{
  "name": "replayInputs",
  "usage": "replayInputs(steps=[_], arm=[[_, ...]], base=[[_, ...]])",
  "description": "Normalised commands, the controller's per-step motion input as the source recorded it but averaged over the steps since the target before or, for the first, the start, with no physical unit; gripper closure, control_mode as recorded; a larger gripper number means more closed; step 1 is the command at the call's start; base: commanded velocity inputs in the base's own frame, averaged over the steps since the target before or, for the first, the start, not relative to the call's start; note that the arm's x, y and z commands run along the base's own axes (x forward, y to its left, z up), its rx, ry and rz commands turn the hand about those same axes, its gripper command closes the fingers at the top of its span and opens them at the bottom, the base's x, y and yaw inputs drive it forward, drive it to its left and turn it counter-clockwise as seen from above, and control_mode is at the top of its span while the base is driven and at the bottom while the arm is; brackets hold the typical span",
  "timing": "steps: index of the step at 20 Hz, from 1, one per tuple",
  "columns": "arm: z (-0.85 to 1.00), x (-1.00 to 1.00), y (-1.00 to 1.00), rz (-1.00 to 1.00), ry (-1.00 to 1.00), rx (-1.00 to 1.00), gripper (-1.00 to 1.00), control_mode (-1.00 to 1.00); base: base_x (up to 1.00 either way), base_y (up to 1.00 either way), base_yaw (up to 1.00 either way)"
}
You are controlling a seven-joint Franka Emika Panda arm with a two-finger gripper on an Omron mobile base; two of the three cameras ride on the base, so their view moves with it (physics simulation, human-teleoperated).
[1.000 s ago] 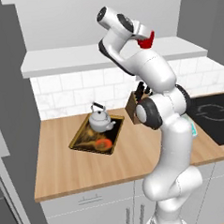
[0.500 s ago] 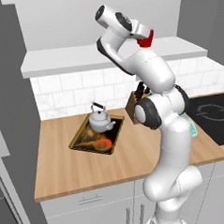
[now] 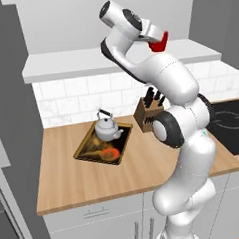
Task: Pick the kettle from the counter and place it on the tray. Then pick the mug from the cabinet and place it on the tray. Then close the cabinet doors.
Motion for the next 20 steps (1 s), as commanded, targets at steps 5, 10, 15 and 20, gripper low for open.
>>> replayInputs(steps=[5,10,15,20], arm=[[-0.06,-1.0,-0.01,0.27,-0.06,-0.01,1.0,-1.0],[-0.02,-1.0,-0.04,0.27,-0.07,0.0,1.0,-1.0],[0.0,-1.0,0.0,0.5,-0.06,0.0,1.0,-1.0],[-0.05,-0.98,0.07,0.78,-0.01,0.0,1.0,-1.0]], base=[[0.0,0.0,0.0],[0.0,0.0,0.0],[0.0,0.0,0.0],[0.0,0.0,0.0]])
